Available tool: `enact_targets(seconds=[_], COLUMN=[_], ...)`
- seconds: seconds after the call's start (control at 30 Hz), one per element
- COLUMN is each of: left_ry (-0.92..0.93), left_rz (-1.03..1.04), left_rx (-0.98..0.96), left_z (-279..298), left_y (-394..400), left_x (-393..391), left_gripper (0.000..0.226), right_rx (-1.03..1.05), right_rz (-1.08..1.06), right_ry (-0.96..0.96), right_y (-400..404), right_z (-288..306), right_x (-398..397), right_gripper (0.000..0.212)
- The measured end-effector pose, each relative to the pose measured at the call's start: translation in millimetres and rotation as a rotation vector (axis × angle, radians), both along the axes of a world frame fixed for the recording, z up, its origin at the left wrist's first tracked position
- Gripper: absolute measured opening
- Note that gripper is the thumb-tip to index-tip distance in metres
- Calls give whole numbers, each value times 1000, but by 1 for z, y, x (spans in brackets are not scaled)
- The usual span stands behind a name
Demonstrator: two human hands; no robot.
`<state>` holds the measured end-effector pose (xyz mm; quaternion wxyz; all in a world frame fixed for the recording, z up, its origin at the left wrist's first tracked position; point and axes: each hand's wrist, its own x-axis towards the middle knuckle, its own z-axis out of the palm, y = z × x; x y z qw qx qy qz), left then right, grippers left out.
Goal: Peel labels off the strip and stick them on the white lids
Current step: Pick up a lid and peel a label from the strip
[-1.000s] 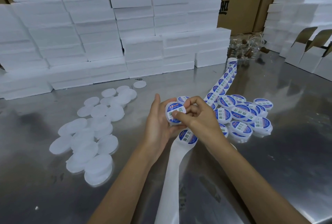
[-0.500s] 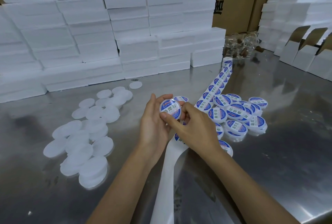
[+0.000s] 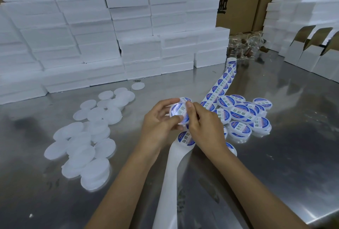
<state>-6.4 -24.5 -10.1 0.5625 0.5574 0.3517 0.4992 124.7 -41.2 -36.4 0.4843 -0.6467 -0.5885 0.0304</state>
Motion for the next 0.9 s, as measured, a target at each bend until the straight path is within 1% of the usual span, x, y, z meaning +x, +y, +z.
enact_targets(seconds=[0.07,0.17,0.23,0.3,0.37,0.47,0.57,0.63,0.7,0.83,0.9], left_ry=[-26,-57,-45,-35,-30,-43,-38,-29,-23,-72,-91], left_rz=[116,249,280,259,209,76,-24,-54,-25,134,203], left_rx=[4,-36,-43,-49,-54,-79,-105,-98,-72,-67,-75], left_z=[2,2,2,2,3,3,4,4,4,3,1], left_y=[0,2,2,1,0,-1,-3,-4,-4,-3,0], left_x=[-2,-5,-6,-6,-6,-4,1,3,2,-4,-7], left_gripper=[28,13,7,4,8,18,33,40,38,25,22], right_rx=[4,-36,-56,-52,-34,0,-7,-19,-11,-24,-30], right_rz=[25,71,84,83,69,16,-59,-66,-42,18,67], right_ry=[-22,-126,-167,-147,-124,-116,-128,-115,-92,-73,-87], right_y=[-2,-6,-7,-7,-5,-3,-1,-1,-3,-7,-8], right_z=[0,1,1,0,-1,-2,-2,-2,-2,-2,-4], right_x=[1,-3,-6,-6,-4,1,4,6,6,2,-1], right_gripper=[34,52,59,56,49,39,35,35,38,51,51])
